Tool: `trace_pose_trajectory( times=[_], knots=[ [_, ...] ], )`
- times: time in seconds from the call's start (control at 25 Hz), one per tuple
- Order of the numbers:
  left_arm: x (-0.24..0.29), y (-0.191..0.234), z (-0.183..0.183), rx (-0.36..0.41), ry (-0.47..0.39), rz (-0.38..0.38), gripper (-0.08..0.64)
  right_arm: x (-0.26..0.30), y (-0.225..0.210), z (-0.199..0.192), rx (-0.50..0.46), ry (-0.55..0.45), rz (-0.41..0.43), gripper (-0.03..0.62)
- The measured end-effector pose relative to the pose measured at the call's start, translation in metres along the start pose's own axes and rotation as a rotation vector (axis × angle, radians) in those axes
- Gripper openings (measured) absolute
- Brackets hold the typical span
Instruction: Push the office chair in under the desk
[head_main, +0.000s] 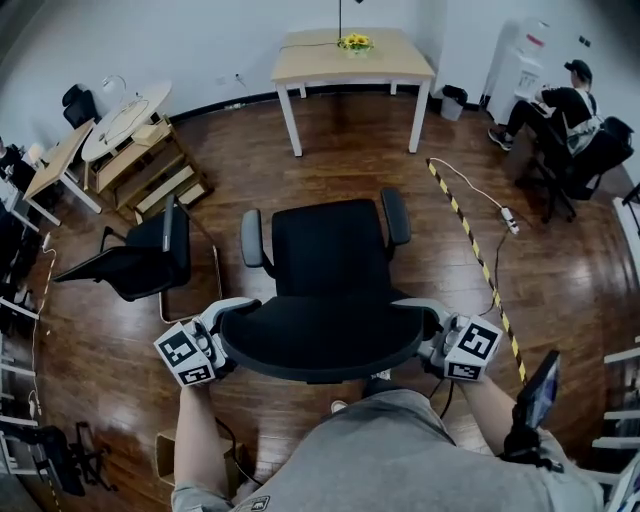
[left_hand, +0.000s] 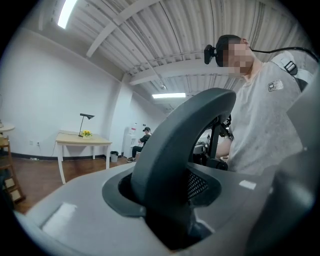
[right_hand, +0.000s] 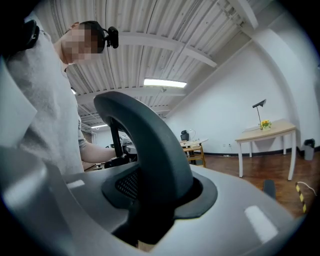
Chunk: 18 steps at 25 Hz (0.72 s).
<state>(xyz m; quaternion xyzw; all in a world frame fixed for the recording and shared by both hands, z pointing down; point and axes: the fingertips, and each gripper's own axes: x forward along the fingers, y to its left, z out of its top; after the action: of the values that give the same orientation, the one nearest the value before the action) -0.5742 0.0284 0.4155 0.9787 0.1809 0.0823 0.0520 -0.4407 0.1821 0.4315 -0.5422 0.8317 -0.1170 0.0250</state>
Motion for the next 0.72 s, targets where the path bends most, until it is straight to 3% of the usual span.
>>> trace_pose_trajectory(
  times=[0.72],
  knots=[
    [0.098, 0.086, 0.022, -0.006, -0.007, -0.031, 0.181, -0.007, -0.126, 0.024, 0.004, 0.023, 0.025, 0.169]
  ],
)
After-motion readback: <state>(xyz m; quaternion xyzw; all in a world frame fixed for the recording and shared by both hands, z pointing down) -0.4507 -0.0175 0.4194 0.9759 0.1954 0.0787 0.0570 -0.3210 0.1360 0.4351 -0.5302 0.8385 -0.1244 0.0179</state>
